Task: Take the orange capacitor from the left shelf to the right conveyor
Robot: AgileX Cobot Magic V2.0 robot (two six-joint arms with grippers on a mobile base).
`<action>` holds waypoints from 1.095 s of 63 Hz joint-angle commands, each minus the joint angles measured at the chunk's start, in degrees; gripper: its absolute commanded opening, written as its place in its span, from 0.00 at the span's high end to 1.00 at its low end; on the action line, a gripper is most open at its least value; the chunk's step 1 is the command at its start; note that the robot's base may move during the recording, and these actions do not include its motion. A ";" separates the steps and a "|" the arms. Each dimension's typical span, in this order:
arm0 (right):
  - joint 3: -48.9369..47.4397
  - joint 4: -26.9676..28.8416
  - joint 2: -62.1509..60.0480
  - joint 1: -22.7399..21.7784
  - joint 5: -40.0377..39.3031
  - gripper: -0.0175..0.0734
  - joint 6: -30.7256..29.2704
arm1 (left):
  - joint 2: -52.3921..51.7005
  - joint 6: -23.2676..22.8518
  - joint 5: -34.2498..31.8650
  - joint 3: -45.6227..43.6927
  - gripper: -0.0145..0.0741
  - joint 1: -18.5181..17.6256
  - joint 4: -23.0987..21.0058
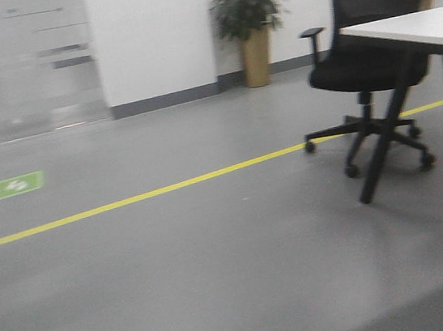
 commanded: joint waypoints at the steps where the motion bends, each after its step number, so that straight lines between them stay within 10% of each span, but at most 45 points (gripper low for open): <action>1: -1.78 -0.83 0.33 -0.05 -5.58 0.66 -0.31 | 0.90 -0.09 -4.99 -0.26 0.98 -0.42 -0.20; 69: -1.78 -0.83 0.33 -0.05 -5.58 0.66 -0.31 | 0.90 -0.09 -4.99 -0.26 0.98 -0.42 -0.20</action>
